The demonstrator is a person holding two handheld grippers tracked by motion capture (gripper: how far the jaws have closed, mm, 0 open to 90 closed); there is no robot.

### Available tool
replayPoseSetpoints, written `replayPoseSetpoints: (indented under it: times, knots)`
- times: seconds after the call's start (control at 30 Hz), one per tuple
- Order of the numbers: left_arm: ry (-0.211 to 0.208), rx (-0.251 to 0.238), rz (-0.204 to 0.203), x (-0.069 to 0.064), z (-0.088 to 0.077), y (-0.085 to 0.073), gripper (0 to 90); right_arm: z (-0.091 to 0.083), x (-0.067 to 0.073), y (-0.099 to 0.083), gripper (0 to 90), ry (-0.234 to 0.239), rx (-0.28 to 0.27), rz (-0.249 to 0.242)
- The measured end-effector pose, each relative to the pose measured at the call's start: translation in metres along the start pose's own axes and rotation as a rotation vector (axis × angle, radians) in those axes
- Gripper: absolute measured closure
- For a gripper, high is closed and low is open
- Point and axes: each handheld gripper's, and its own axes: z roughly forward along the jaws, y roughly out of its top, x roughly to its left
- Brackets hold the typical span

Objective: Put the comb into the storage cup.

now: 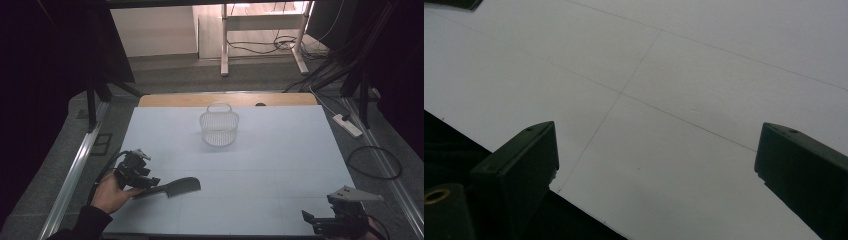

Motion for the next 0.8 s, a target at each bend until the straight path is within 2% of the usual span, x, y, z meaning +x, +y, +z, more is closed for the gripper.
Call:
replayPoseSetpoints:
  times: [0.17, 0.37, 0.5, 0.67, 0.73, 0.8]
  knots:
    - [-0.018, -0.008, -0.029, 0.004, 0.005, -0.006, 22.7, 0.000, 0.001, 0.000, 4.5, -0.001, -0.001, -0.006]
    - [-0.039, 0.013, -0.015, 0.005, 0.017, -0.006, 0.7, 0.000, 0.001, 0.000, 4.5, 0.000, 0.000, -0.008]
    - [-0.058, 0.010, -0.005, 0.005, 0.020, -0.002, 0.0, 0.000, 0.001, 0.000, 4.5, -0.001, 0.001, -0.011]
    - [-0.036, 0.041, 0.017, 0.004, 0.031, -0.003, 0.0, 0.000, 0.001, 0.000, 4.6, 0.000, 0.000, -0.010]
    - [-0.014, 0.048, 0.030, 0.005, 0.037, -0.005, 0.0, 0.000, 0.001, 0.000, 4.5, 0.000, 0.000, -0.010]
    - [-0.011, 0.062, 0.026, 0.006, 0.042, -0.006, 0.0, 0.000, 0.001, 0.000, 4.5, 0.001, 0.001, -0.010]
